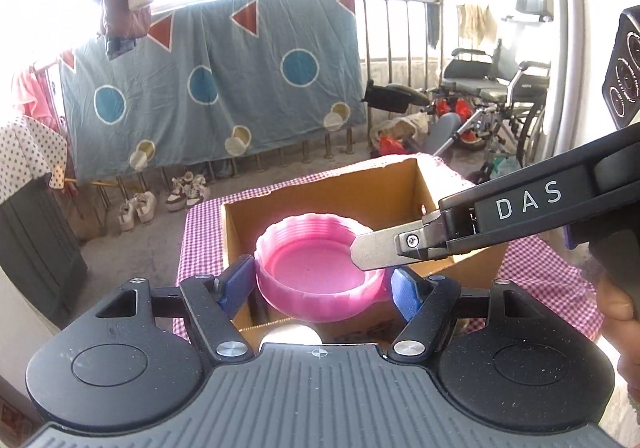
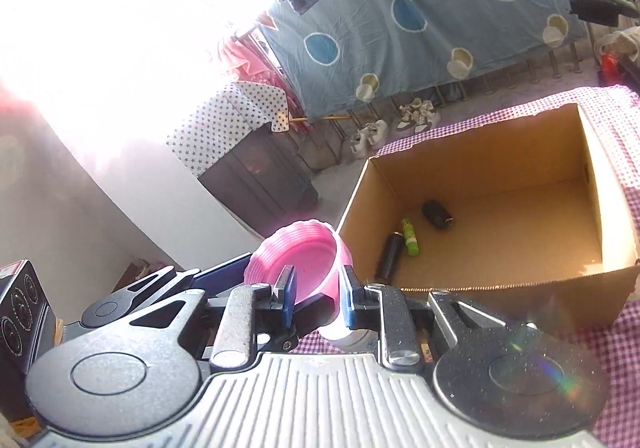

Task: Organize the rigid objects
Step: 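Carry the pink lid into the box and open the left tool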

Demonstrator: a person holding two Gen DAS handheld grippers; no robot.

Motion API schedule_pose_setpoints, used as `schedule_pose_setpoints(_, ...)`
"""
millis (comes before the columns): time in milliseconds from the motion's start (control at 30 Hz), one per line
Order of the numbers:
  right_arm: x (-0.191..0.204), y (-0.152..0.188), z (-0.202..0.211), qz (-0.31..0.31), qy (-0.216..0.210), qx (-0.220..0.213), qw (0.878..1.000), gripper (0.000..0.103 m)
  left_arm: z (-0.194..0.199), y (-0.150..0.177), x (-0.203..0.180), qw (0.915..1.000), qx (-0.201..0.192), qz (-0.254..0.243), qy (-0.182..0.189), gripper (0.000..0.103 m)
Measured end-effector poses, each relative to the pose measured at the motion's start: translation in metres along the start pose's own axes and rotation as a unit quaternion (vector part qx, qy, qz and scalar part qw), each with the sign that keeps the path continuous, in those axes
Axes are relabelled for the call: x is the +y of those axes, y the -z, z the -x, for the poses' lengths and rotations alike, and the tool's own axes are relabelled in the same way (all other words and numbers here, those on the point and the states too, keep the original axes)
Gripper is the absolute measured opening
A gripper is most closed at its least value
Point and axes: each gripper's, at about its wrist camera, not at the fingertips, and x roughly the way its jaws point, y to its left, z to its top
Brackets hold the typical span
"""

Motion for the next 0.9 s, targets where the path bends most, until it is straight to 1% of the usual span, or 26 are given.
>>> schedule_pose_setpoints(67,-0.003,-0.02,-0.012,-0.004,0.002,0.016,1.0,0.025,-0.016,-0.012,0.006,0.9999,0.014,0.001,0.004,0.071)
schedule_pose_setpoints(167,-0.021,-0.054,-0.041,-0.024,0.005,0.062,0.998,0.026,-0.046,-0.027,0.014,0.9986,0.051,-0.003,0.009,0.071)
schedule_pose_setpoints(267,-0.044,-0.078,-0.076,-0.045,0.014,0.119,0.992,0.026,-0.085,-0.036,0.028,0.9933,0.111,0.013,0.028,0.071)
schedule_pose_setpoints(333,-0.063,-0.087,-0.099,-0.07,0.018,0.157,0.985,0.026,-0.113,-0.038,0.037,0.9866,0.154,0.029,0.044,0.071)
schedule_pose_setpoints(400,-0.082,-0.09,-0.122,-0.093,0.023,0.194,0.976,0.026,-0.137,-0.034,0.042,0.979,0.192,0.041,0.054,0.071)
schedule_pose_setpoints(500,-0.107,-0.087,-0.148,-0.117,0.03,0.237,0.964,0.026,-0.162,-0.024,0.043,0.9685,0.236,0.054,0.056,0.071)
schedule_pose_setpoints(600,-0.127,-0.081,-0.17,-0.136,0.029,0.272,0.952,0.026,-0.174,-0.016,0.04,0.9623,0.262,0.051,0.052,0.071)
schedule_pose_setpoints(700,-0.139,-0.075,-0.185,-0.145,0.028,0.297,0.943,0.026,-0.181,-0.01,0.041,0.9554,0.287,0.046,0.053,0.071)
schedule_pose_setpoints(733,-0.142,-0.072,-0.188,-0.148,0.029,0.304,0.941,0.026,-0.182,-0.008,0.041,0.9544,0.291,0.043,0.052,0.072)
schedule_pose_setpoints(800,-0.144,-0.069,-0.196,-0.149,0.028,0.314,0.937,0.027,-0.181,-0.009,0.037,0.9542,0.295,0.023,0.046,0.073)
schedule_pose_setpoints(900,-0.144,-0.064,-0.206,-0.152,0.028,0.326,0.933,0.027,-0.182,-0.011,0.036,0.9537,0.297,0.017,0.047,0.076)
